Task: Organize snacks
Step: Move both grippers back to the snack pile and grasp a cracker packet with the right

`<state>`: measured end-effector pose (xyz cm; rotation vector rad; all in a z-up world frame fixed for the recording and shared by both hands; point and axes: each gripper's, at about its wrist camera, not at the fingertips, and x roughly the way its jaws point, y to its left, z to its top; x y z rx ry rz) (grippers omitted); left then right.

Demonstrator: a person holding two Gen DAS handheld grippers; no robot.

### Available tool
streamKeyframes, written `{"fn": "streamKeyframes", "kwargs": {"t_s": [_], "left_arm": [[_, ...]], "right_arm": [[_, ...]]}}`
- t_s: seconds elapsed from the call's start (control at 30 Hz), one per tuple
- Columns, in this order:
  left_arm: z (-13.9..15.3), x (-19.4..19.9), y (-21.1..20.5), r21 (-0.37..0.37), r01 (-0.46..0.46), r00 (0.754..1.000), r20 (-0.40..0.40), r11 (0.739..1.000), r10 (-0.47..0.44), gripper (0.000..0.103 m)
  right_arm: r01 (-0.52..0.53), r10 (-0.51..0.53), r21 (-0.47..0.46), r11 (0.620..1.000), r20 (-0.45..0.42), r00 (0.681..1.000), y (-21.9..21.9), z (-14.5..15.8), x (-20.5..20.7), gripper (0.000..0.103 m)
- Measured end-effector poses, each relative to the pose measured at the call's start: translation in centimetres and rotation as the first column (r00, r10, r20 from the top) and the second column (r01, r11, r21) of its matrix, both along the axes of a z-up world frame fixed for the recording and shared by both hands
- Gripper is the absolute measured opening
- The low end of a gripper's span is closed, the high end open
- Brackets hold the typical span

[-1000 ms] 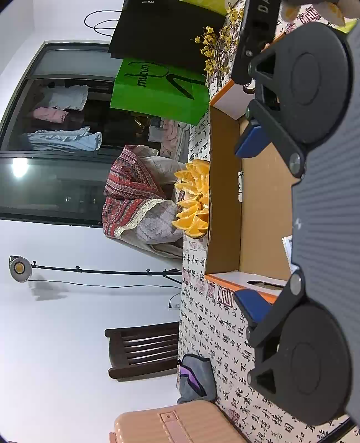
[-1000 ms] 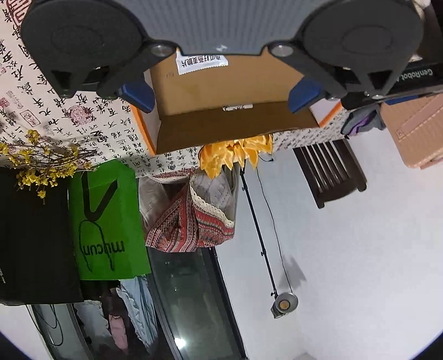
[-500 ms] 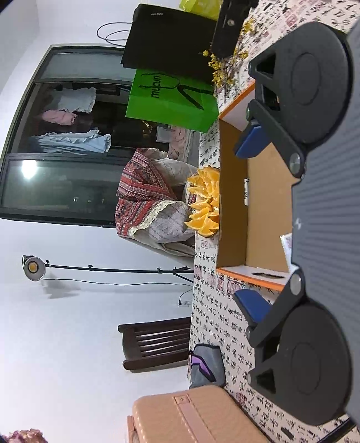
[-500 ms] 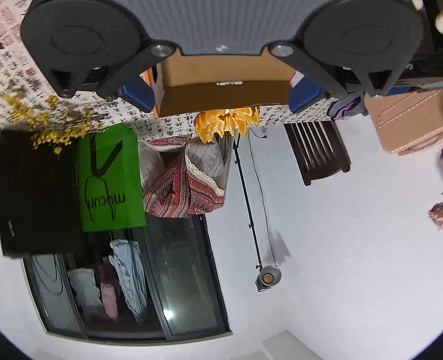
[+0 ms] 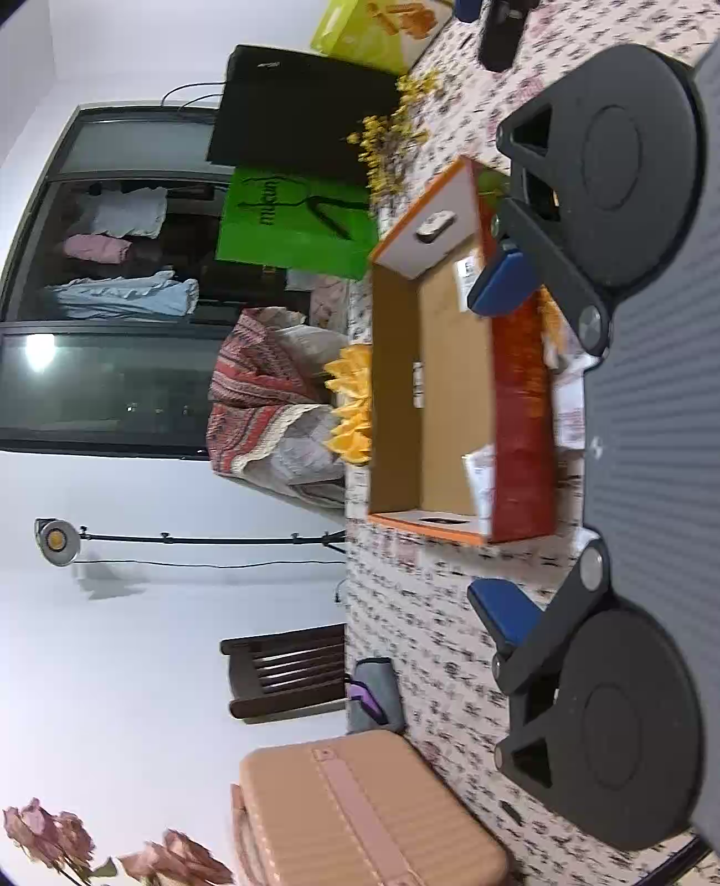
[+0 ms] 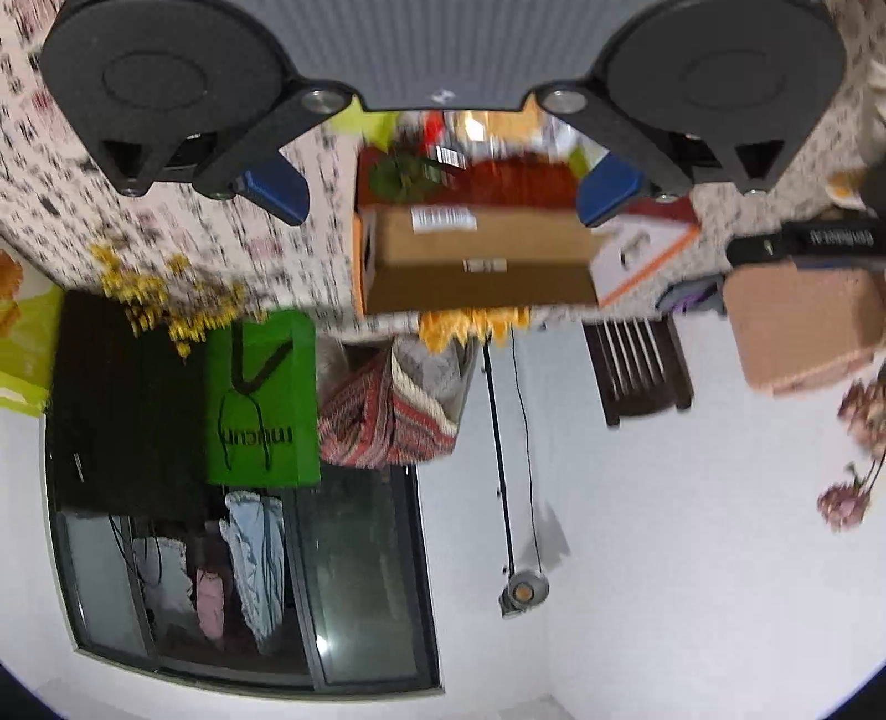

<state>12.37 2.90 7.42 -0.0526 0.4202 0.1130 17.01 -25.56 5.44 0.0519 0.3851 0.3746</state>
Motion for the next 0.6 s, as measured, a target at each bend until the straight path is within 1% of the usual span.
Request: {"fn": "streamKeyframes", "kwargs": {"t_s": [0.1,0.23,0.4,0.5,0.6], "left_arm": [[-1.0,-1.6,0.1,0.008,0.003,1.0,-0.014,1.0,-0.003,0.103],[-2.9,-3.4,0.8,-0.008,0.015,0.999,-0.044,1.0,-0.015,0.103],[-5.3,-5.1,1.9,-0.032,0.005,0.995,-0.101,0.999,-0.008,0.103],[-5.9,-5.7,2.4,-0.048,-0.012,0.993,-0.121,0.999,0.007,0.103],[-5.8,-6.1,2.7,-0.054,-0.023,0.993,-0.12,0.998,0.016,0.103]], "right_arm": [[-0.01,0.007,-0.049,0.999,-0.044,0.999,-0.3,-2.1,-1.7,0.103],[-0.032,0.019,-0.106,0.994,-0.119,0.993,-0.9,-4.9,-3.5,0.103],[-0.077,0.046,-0.161,0.984,-0.186,0.982,-1.0,-7.3,-4.8,0.103],[-0.108,0.069,-0.184,0.977,-0.208,0.976,-0.8,-8.1,-4.5,0.101],[-0.151,0.112,-0.159,0.976,-0.233,0.966,-0.7,-8.8,-2.9,0.093]]}}
